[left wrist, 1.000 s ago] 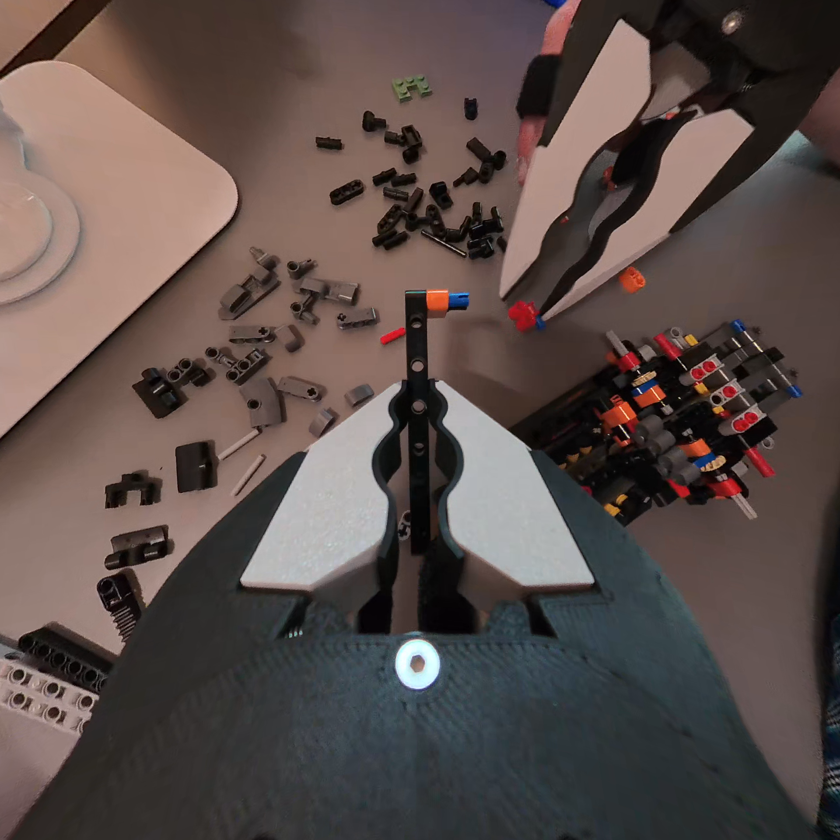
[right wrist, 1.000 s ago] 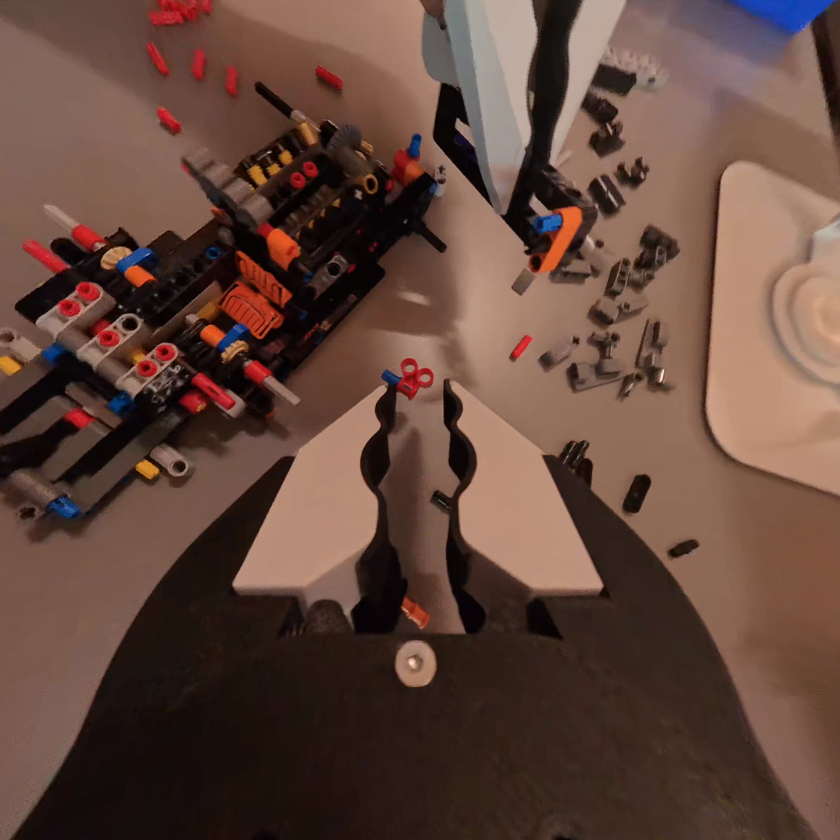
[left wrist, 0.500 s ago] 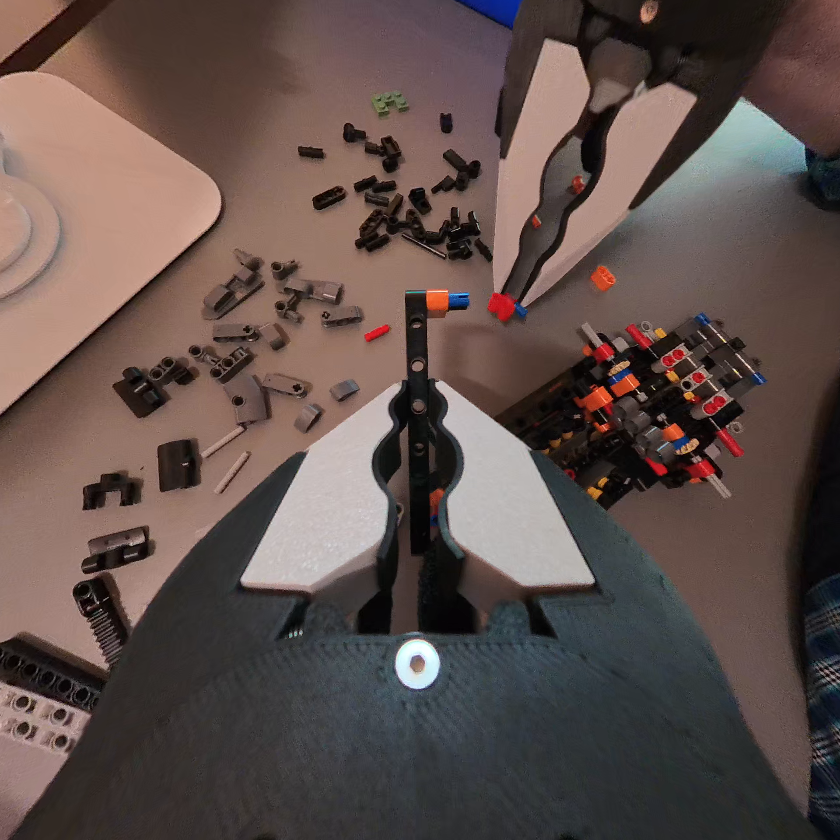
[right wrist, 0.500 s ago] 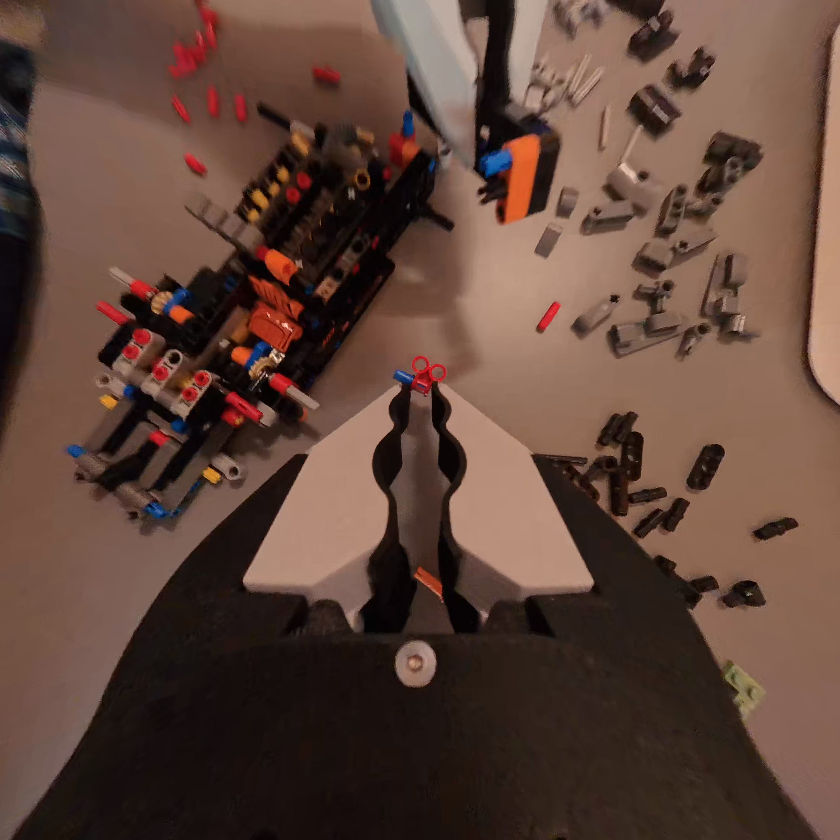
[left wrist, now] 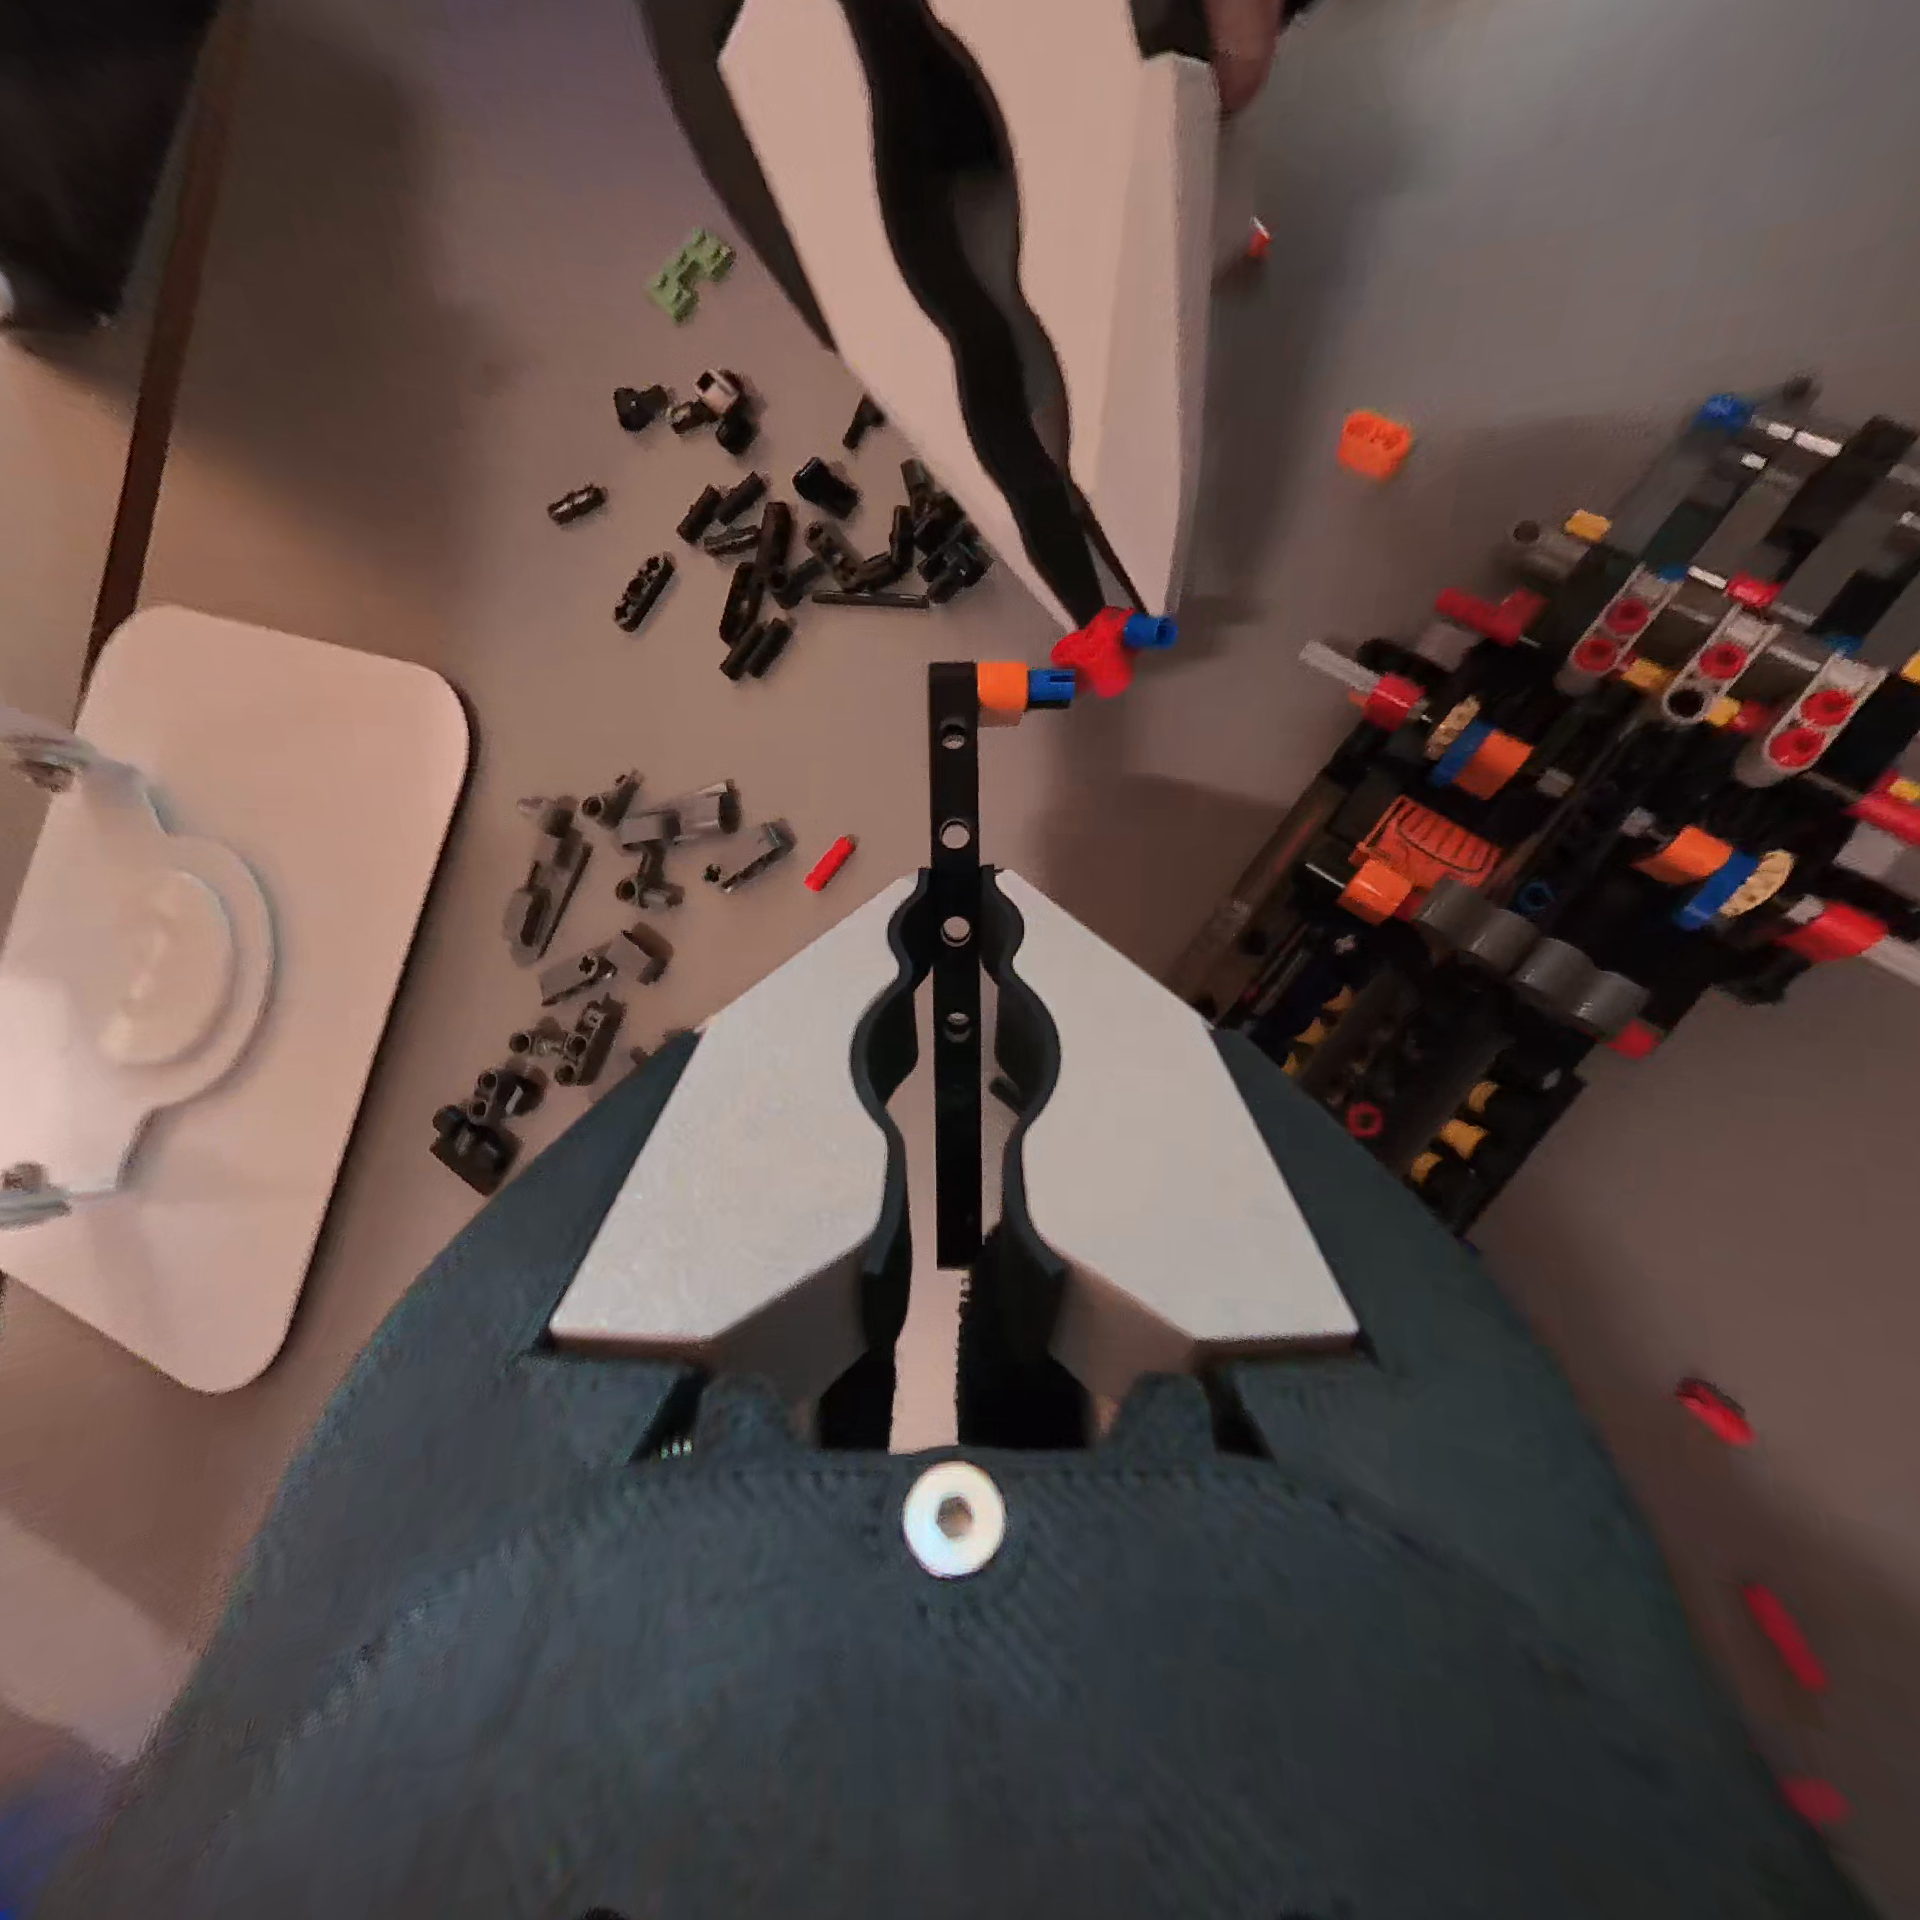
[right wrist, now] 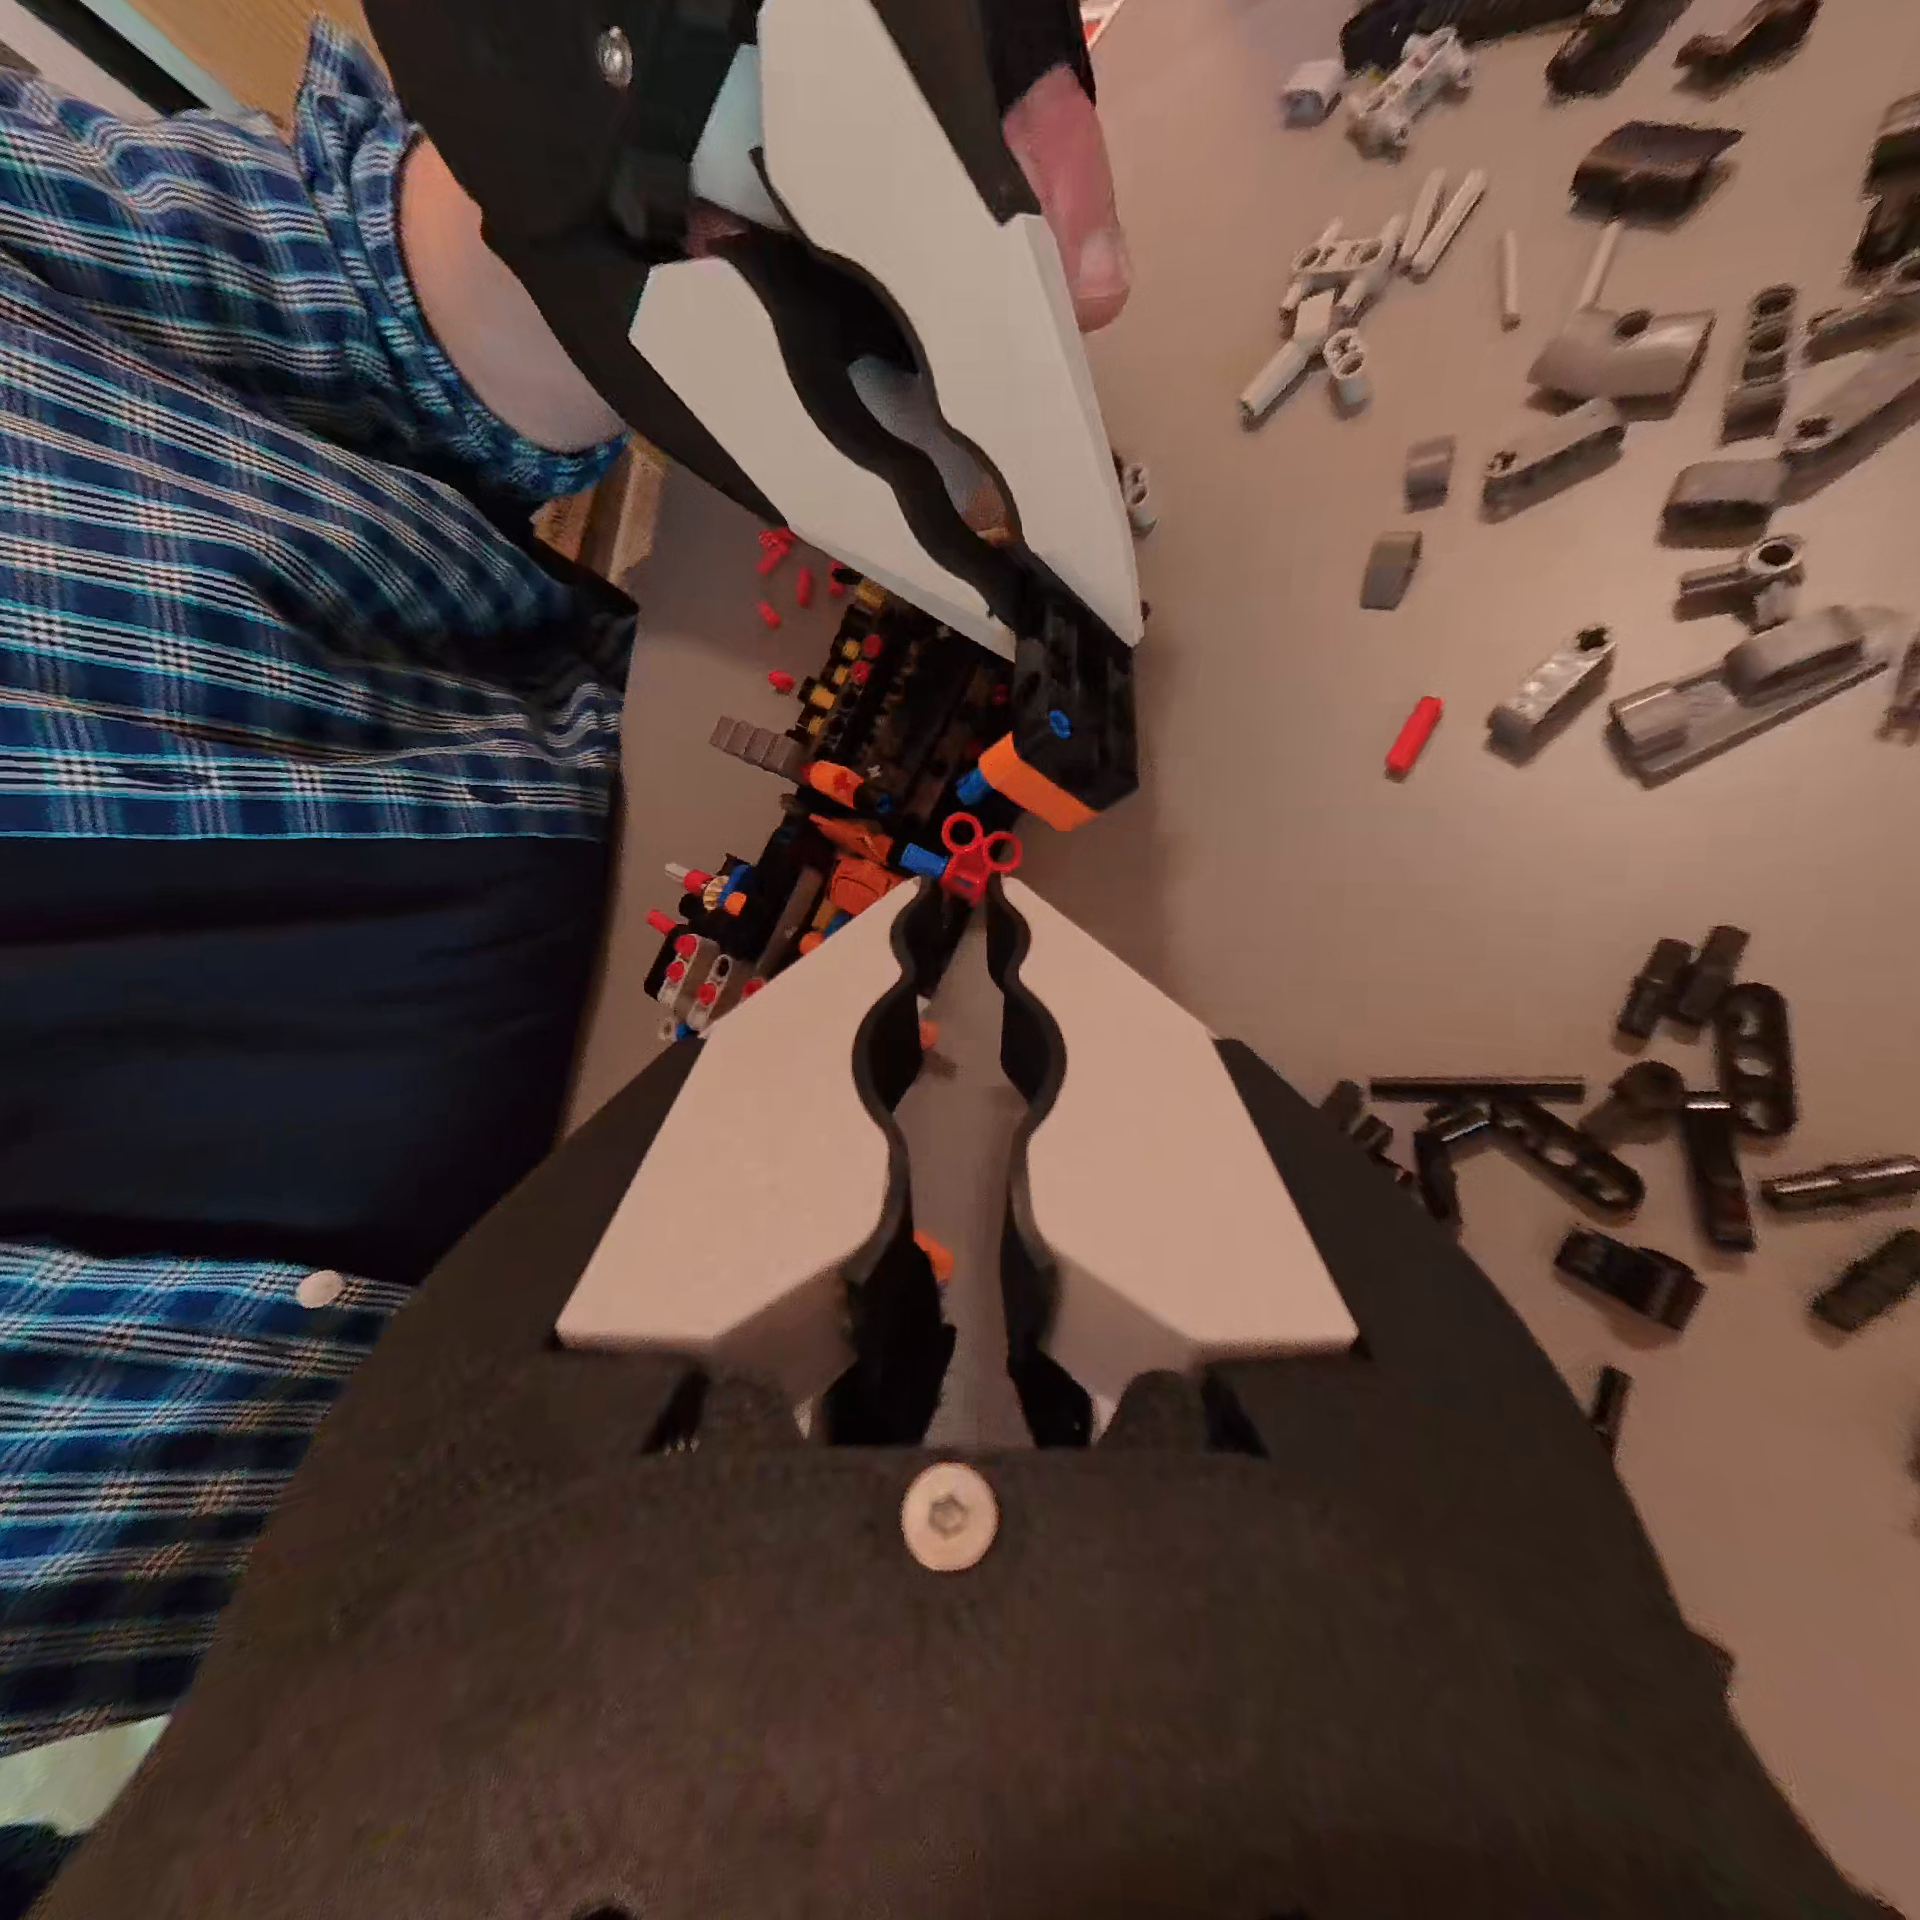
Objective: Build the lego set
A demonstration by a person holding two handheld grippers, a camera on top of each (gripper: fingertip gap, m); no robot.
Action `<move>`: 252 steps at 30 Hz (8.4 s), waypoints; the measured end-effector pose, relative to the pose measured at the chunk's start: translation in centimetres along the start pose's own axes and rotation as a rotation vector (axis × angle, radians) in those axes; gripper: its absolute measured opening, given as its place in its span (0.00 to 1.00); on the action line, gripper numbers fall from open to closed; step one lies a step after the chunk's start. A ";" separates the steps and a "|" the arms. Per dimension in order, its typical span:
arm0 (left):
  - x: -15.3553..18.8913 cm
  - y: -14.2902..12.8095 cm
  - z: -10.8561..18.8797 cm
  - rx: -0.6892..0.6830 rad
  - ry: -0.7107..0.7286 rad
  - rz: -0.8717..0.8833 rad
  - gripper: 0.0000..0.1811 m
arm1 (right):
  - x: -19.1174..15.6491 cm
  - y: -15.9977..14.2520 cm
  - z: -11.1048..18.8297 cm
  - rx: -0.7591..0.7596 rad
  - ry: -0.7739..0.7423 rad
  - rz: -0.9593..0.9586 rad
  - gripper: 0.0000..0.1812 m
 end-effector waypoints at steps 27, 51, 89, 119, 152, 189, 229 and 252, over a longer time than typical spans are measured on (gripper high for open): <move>-1.5 -0.6 -3.9 -0.107 0.243 -0.552 0.04 | 2.7 -2.7 -2.0 -0.207 -0.129 0.127 0.04; -1.1 -1.0 -4.7 -0.172 0.234 -0.629 0.04 | 2.9 -1.8 -0.9 -0.132 -0.270 0.099 0.06; -0.9 2.1 -1.2 -0.082 -0.023 -0.099 0.19 | 0.1 3.0 0.7 -0.046 -0.404 0.480 0.13; -1.5 -1.3 -1.5 -0.196 -0.173 0.180 0.15 | 2.9 -1.6 -2.7 -0.198 -0.410 0.331 0.04; -1.1 -1.2 -3.4 -0.393 -0.126 0.179 0.15 | 3.5 1.6 -0.6 -0.013 -0.394 0.307 0.03; -1.2 -1.1 -3.8 -0.543 -0.084 0.248 0.15 | 3.6 1.3 -1.8 0.010 -0.283 0.411 0.15; -1.2 -0.8 -3.6 -0.528 -0.204 0.157 0.19 | 4.1 0.7 -2.9 0.067 -0.215 0.505 0.12; -1.8 -0.3 -3.9 -0.647 -0.149 0.116 0.15 | 4.2 0.7 -2.2 0.074 -0.215 0.524 0.12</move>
Point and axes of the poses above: each gripper's, where its closed fingertips meet, z back along the fingers, y out of its top, x = y × z across the jaws, the point moved 4 cm from there along z, back along the fingers, and after that the axes turned 12 degrees about -y, right-handed, at the moved point
